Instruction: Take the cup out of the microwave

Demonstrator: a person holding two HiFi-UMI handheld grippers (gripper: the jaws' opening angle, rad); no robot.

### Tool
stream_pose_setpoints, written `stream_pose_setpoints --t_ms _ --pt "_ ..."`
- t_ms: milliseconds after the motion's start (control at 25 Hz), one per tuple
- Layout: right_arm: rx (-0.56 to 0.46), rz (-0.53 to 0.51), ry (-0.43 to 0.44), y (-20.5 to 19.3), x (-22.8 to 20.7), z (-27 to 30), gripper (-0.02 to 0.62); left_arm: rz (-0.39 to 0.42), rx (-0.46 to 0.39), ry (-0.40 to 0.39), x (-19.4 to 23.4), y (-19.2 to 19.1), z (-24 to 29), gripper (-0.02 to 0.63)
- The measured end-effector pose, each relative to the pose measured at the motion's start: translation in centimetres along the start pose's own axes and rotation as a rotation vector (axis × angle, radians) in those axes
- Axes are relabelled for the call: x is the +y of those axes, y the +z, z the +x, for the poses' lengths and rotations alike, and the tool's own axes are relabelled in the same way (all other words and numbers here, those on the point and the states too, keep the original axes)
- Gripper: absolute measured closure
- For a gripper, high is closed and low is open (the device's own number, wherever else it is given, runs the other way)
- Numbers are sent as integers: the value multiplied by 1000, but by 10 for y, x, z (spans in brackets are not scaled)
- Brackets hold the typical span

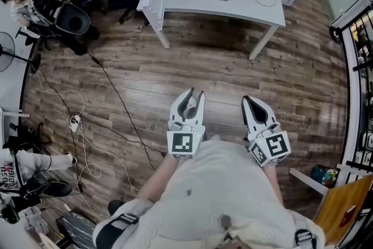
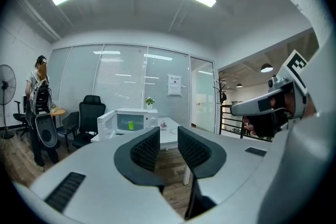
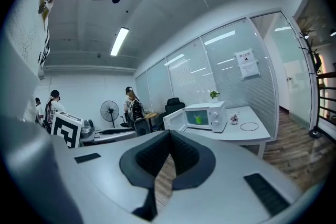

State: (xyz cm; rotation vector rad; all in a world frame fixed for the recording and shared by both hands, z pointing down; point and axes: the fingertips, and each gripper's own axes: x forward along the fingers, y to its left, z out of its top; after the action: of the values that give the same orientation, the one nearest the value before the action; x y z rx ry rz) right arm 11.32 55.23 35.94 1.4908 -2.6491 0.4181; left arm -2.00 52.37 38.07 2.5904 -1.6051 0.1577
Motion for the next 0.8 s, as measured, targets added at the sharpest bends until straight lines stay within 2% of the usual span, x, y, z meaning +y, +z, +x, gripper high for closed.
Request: stream_pose_setpoints --t_ms 440,800 --pt "17 13 -21 43 -50 131 588 0 13 -50 78 22 128 453" --pt "10 26 -45 55 -63 226 588 -4 0 -74 153 26 194 453"
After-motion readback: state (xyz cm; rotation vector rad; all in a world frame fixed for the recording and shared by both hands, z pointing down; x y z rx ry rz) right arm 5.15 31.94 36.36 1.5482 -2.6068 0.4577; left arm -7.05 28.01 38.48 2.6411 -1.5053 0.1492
